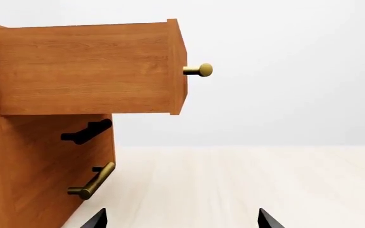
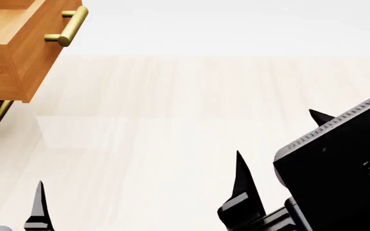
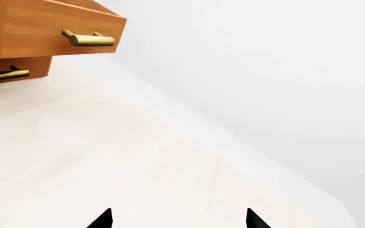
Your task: Put the bowl on the plate.
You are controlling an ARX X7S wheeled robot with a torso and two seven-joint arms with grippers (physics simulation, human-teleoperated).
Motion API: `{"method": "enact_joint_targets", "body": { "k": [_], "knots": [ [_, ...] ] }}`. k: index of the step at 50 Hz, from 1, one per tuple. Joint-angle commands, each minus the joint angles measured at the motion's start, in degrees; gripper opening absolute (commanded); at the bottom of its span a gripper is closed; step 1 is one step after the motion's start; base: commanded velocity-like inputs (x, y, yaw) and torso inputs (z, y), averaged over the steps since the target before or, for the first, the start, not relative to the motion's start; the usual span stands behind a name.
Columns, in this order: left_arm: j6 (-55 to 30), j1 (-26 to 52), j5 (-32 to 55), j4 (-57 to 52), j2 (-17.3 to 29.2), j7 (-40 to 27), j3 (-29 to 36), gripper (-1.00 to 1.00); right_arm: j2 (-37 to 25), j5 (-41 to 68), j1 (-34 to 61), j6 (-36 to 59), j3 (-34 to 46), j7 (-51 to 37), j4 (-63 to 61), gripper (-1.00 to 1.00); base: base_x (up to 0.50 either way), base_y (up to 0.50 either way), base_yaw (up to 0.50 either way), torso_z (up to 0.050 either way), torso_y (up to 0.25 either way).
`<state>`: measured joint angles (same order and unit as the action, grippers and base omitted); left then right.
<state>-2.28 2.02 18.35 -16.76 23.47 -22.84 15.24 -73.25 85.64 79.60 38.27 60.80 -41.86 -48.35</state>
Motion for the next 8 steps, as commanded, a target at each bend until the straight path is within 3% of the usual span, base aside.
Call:
{"method": "enact_joint_targets", "body": {
  "k": [1, 8],
  "knots": [
    [0.1, 0.1, 0.0, 0.1, 0.0, -0.1, 0.2, 1.00, 0.4, -3.3, 0.8, -0.5, -1.1, -1.2, -2.8, 1.00, 0.00, 0.00, 0.00, 0.000, 0.000],
    [0.2, 0.1, 0.0, 0.2, 0.1, -0.1, 0.2, 1.00, 1.0, -5.5, 1.3, -0.1, -1.5, -1.7, -4.0, 1.00, 0.00, 0.00, 0.00, 0.000, 0.000]
  ]
}}
